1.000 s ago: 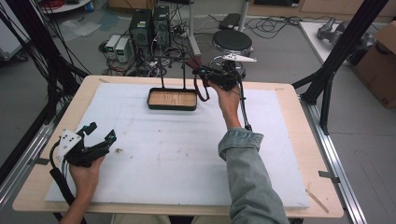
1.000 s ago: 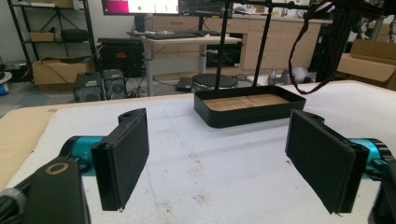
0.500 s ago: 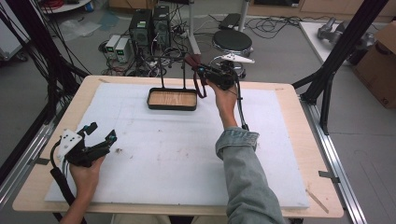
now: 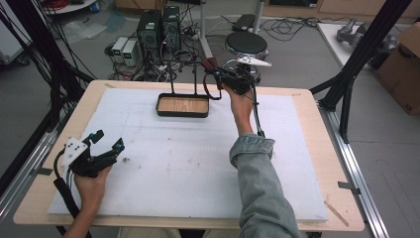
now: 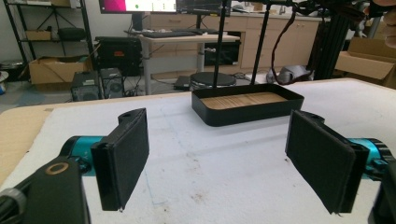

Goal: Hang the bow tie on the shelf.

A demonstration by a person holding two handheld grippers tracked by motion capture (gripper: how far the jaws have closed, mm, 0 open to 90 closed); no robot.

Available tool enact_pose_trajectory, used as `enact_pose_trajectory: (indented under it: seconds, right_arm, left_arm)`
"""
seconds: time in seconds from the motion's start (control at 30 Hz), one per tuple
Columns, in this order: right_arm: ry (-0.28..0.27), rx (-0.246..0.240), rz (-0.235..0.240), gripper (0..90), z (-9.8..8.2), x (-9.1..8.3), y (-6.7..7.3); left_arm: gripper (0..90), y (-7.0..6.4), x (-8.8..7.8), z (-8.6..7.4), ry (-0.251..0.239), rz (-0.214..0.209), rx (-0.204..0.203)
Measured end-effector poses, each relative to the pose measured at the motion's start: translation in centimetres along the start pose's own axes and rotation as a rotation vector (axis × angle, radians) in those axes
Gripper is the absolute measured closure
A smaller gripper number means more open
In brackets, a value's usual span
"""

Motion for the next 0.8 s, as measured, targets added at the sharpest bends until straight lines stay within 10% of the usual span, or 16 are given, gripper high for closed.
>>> enact_pose_trajectory:
  seconds: [0.8]
  right_arm:
    - [0.039,-0.011,-0.032,70.6,-0.38,0.28,-0.12]
  left_arm:
    - [21.8,-0.08,0.11,-0.02,0.001,-0.005,0.000]
Point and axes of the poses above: each handheld gripper's, and its own axes: x roughly forward along the jaws, z roughly out of its top, y roughly to its left, the point moved 2 cm from there along x, roughly forward along the jaws, and after that the axes turned 5 degrees about y, right-handed, at the moved point
